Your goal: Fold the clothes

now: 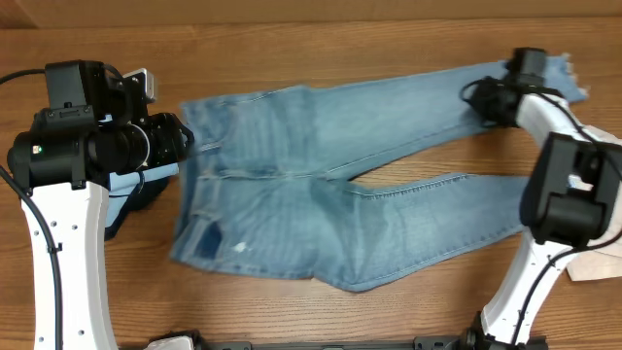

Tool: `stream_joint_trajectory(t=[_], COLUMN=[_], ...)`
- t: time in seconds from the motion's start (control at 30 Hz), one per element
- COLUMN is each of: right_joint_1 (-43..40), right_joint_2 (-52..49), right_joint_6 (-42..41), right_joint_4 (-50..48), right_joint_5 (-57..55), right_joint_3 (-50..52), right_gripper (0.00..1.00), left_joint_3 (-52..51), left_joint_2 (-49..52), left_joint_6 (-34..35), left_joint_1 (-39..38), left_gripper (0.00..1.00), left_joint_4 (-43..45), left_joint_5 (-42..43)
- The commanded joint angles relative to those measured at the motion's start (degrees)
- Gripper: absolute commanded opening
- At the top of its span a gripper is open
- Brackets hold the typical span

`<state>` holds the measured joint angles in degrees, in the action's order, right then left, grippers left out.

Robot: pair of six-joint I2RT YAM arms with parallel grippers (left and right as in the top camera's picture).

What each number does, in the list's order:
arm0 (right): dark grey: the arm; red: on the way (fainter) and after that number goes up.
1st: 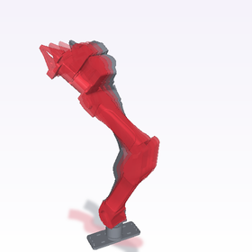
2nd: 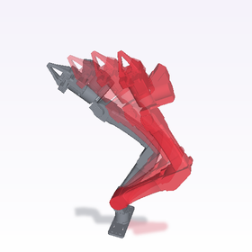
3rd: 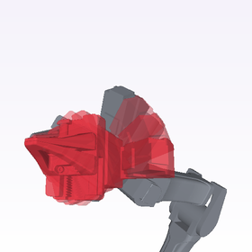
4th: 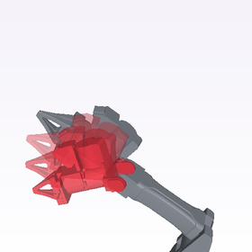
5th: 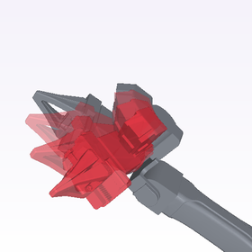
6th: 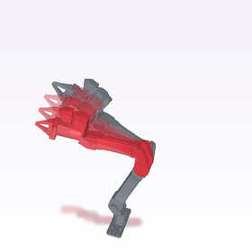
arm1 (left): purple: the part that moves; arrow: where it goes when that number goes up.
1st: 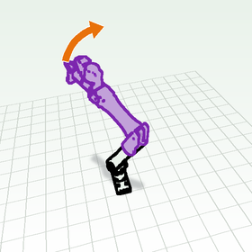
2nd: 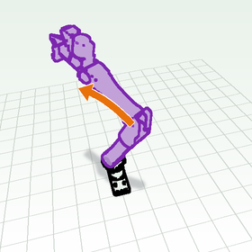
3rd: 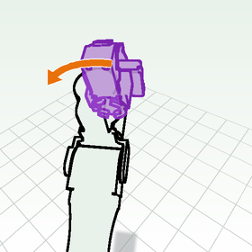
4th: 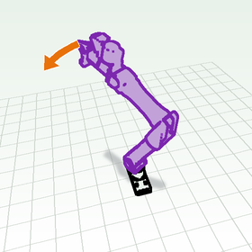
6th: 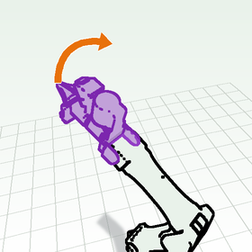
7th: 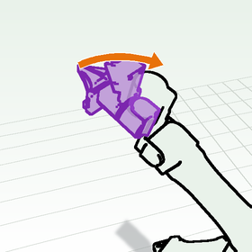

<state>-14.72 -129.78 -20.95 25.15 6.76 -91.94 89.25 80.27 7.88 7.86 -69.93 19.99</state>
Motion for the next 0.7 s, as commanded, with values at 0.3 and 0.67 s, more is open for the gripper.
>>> stream_joint_trajectory(t=[0.3, 0.67], right_joint_1=[-1.9, 8.3], right_joint_2=[16.9, 30.2], right_joint_6=[1.4, 5.6], right_joint_4=[2.2, 25.2], right_joint_5=[26.2, 30.2], right_joint_3=[-0.4, -0.4], right_gripper=[0.54, 0.48], left_joint_3=[-0.2, -0.1], left_joint_2=[23.2, 50.5], left_joint_6=[-11.3, -11.5], left_joint_1=[-15.9, -14.5], left_gripper=[0.04, 0.04], left_joint_4=[16.3, 40.8], left_joint_5=[-12.7, -13.8])
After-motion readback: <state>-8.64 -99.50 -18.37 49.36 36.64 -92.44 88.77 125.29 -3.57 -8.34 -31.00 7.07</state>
